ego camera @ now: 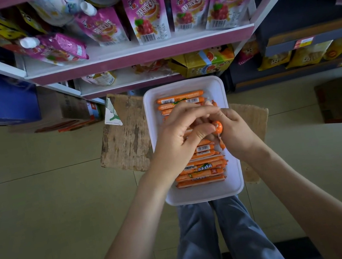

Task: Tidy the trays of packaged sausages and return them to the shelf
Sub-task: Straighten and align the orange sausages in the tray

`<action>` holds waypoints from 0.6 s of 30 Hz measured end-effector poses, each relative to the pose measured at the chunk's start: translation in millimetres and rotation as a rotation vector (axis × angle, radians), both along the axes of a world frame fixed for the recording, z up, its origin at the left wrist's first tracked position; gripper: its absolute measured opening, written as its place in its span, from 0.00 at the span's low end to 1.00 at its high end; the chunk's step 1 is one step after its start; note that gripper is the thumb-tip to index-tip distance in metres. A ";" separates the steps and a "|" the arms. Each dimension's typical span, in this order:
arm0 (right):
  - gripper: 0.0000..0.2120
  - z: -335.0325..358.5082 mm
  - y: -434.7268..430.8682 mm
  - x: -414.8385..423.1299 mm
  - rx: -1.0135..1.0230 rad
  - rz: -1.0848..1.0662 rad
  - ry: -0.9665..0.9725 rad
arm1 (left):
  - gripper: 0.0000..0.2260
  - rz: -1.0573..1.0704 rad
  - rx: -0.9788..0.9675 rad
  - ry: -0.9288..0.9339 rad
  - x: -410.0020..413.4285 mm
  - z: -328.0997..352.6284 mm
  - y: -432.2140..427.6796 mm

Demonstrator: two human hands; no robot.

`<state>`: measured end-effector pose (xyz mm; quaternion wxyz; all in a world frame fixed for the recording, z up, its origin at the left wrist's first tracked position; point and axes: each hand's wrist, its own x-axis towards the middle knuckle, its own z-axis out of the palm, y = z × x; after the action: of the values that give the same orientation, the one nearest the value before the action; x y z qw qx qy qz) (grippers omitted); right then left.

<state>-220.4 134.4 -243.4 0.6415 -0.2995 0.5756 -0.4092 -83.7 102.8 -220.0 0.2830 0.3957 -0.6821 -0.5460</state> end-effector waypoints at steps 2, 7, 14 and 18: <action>0.21 -0.6 1.1 -2.2 0.026 0.005 0.014 | 0.13 -0.054 -0.111 -0.074 1.9 -5.3 1.3; 0.20 -9.4 5.9 -3.4 -0.007 0.108 -0.022 | 0.07 0.261 0.172 -0.027 0.2 -10.4 3.8; 0.18 -21.2 12.4 -7.2 0.050 0.184 0.129 | 0.09 0.530 0.502 0.038 -6.9 -32.2 -4.2; 0.13 -20.1 11.2 -8.2 0.225 -0.035 -0.048 | 0.12 0.585 0.707 0.175 -16.1 -39.0 -4.5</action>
<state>-228.6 145.5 -263.5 0.6774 -0.2058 0.6075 -0.3602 -99.8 98.3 -258.9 0.3294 0.5961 -0.2876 -0.6733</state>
